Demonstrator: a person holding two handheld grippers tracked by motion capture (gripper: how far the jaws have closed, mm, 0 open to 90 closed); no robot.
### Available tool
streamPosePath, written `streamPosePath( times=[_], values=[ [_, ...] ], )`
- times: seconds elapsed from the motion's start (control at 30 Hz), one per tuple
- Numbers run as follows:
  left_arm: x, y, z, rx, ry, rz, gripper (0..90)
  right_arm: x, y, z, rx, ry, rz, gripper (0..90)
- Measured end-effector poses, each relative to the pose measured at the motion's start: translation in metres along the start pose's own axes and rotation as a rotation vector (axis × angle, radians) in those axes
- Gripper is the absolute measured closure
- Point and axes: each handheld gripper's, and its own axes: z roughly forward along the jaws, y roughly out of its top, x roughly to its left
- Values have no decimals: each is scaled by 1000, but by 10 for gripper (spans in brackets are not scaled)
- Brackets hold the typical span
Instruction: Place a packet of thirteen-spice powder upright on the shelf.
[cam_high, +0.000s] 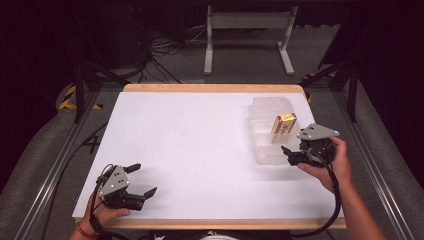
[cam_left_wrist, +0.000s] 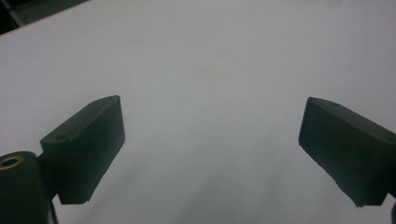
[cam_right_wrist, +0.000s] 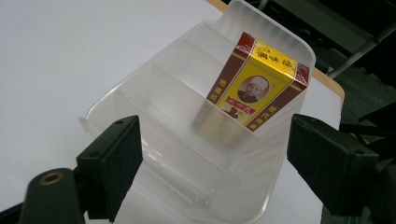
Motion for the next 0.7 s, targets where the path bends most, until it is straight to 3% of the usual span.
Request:
streamPosePath(
  times=[0.43, 0.57, 0.7],
  values=[
    [0, 0, 0, 1, -3, -2, 78, 4, -18, -20, -23, 12, -29, 176],
    [2, 1, -1, -11, -1, -10, 78, 7, -27, -24, -9, -2, -63, 169],
    [1, 0, 0, 0, -4, -7, 77, 7, -34, -27, -9, 9, -54, 169]
  ],
)
